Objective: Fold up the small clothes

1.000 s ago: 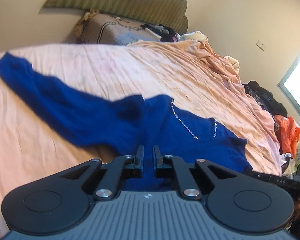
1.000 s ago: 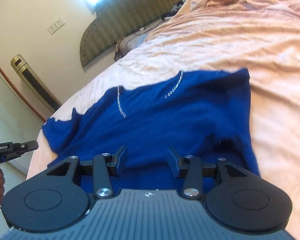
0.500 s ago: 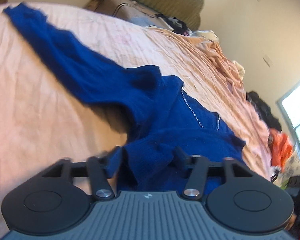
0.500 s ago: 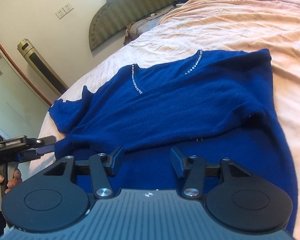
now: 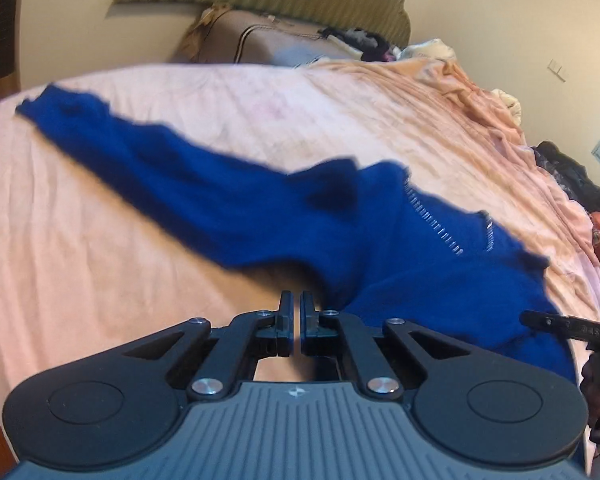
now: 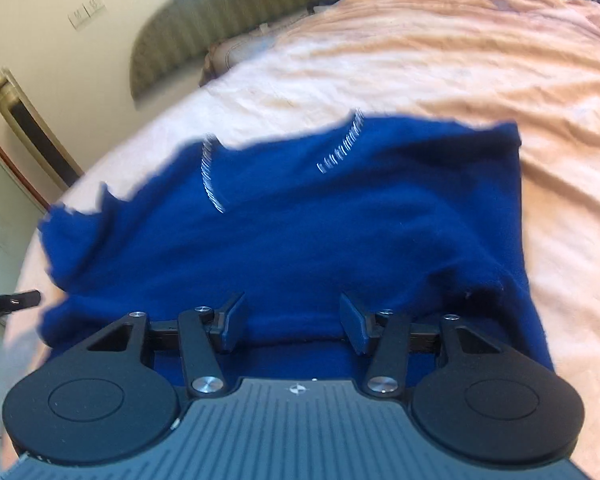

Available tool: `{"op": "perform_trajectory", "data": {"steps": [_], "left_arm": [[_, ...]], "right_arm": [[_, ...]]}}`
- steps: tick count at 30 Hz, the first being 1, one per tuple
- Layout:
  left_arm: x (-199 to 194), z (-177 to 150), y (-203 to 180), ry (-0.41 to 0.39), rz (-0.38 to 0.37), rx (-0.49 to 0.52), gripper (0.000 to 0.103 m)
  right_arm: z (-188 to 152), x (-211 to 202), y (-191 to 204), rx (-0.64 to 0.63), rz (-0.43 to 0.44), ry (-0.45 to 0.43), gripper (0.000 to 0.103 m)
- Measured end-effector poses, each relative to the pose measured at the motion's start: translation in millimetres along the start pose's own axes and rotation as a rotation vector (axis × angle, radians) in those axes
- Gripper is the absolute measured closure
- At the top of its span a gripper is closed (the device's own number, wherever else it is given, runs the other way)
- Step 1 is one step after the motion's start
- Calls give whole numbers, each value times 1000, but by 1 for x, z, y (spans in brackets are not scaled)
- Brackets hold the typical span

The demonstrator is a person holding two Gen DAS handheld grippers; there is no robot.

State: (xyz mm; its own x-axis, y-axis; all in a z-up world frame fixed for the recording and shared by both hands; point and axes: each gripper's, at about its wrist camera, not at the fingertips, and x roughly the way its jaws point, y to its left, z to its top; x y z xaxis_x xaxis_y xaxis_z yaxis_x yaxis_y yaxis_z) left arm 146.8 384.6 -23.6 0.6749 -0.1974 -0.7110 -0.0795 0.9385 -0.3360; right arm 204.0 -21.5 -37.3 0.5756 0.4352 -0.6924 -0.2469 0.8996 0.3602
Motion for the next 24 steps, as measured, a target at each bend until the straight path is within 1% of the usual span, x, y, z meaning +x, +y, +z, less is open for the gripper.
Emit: {"op": "perform_trajectory", "data": {"steps": [2, 4, 5, 7, 9, 10, 12, 13, 14, 15, 17, 18, 19, 20, 22, 24], "left_arm": [[-7, -7, 16, -42, -30, -68, 99], [-17, -7, 38, -108, -55, -154, 97], [-22, -4, 51, -144, -56, -202, 94], [-29, 5, 82, -221, -48, -323, 91], [-29, 18, 119, -278, -47, -480, 88], [-26, 25, 137, -296, -62, -548, 87], [-15, 42, 168, -308, -100, -639, 87], [-7, 51, 180, -310, -114, -667, 87], [0, 59, 190, -313, -110, -689, 87], [6, 65, 199, -325, -84, -711, 87], [20, 79, 213, -353, -12, -723, 87], [25, 86, 218, -360, 40, -717, 87], [30, 91, 222, -361, 91, -713, 87], [34, 95, 226, -358, 116, -707, 87], [39, 100, 232, -351, 130, -705, 87], [40, 98, 235, -349, 104, -721, 85]], "right_arm": [[-6, -7, 2, -8, -5, -18, 46], [-19, -17, 7, -34, -9, -81, 42], [-28, -20, 10, -54, -30, -114, 40], [-44, -17, 17, -119, -71, -142, 38], [-59, -15, 25, -204, -109, -190, 34], [-66, -14, 29, -241, -125, -200, 28], [-65, -11, 35, -286, -147, -182, 23], [-65, -10, 36, -294, -150, -175, 21], [-63, -11, 35, -290, -143, -173, 20], [-63, -13, 32, -277, -130, -175, 20], [-60, -15, 26, -243, -103, -183, 20], [-60, -16, 24, -228, -92, -186, 20], [-61, -17, 24, -219, -86, -189, 20], [-61, -14, 26, -215, -84, -190, 20], [-61, -14, 27, -215, -84, -190, 20], [-61, -14, 26, -211, -80, -191, 20]]}}
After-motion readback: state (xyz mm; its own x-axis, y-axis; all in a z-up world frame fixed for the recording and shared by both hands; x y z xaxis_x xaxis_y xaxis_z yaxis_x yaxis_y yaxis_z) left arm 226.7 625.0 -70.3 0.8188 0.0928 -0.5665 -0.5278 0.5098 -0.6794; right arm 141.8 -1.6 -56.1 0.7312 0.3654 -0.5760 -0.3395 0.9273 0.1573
